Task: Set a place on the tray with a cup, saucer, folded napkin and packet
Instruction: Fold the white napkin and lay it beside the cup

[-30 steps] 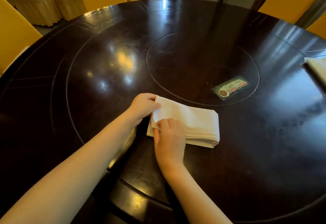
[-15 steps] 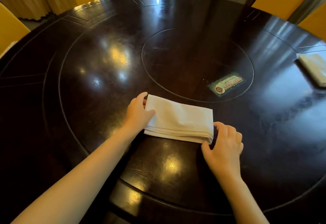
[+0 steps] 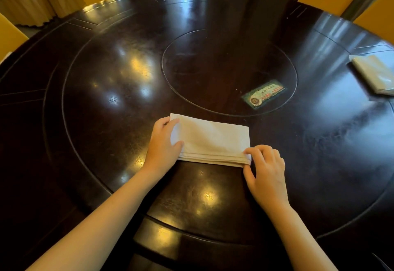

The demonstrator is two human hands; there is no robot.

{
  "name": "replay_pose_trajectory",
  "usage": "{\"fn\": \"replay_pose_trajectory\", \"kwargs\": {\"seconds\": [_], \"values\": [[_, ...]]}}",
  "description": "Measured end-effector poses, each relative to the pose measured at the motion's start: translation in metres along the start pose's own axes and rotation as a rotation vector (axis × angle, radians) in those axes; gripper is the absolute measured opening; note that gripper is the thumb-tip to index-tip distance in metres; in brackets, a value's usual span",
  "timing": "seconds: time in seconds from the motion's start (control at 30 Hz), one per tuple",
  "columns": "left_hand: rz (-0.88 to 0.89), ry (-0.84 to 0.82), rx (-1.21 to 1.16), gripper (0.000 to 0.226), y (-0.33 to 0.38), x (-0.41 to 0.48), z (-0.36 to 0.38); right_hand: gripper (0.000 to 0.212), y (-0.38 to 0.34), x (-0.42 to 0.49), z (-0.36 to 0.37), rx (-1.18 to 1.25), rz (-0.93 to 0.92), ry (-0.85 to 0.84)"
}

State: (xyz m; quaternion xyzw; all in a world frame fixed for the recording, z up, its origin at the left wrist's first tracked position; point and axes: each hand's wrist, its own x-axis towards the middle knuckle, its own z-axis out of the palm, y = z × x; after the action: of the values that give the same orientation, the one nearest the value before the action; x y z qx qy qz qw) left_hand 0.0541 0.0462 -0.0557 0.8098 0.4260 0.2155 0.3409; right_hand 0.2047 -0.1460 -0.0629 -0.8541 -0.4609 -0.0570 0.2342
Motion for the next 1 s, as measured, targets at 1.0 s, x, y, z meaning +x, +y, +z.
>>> {"fn": "replay_pose_trajectory", "kwargs": {"seconds": [1.0], "values": [[0.165,-0.237,0.710,0.072,-0.012,0.026,0.031,0.063,0.006,0.052,0.042,-0.216,0.029,-0.381]]}}
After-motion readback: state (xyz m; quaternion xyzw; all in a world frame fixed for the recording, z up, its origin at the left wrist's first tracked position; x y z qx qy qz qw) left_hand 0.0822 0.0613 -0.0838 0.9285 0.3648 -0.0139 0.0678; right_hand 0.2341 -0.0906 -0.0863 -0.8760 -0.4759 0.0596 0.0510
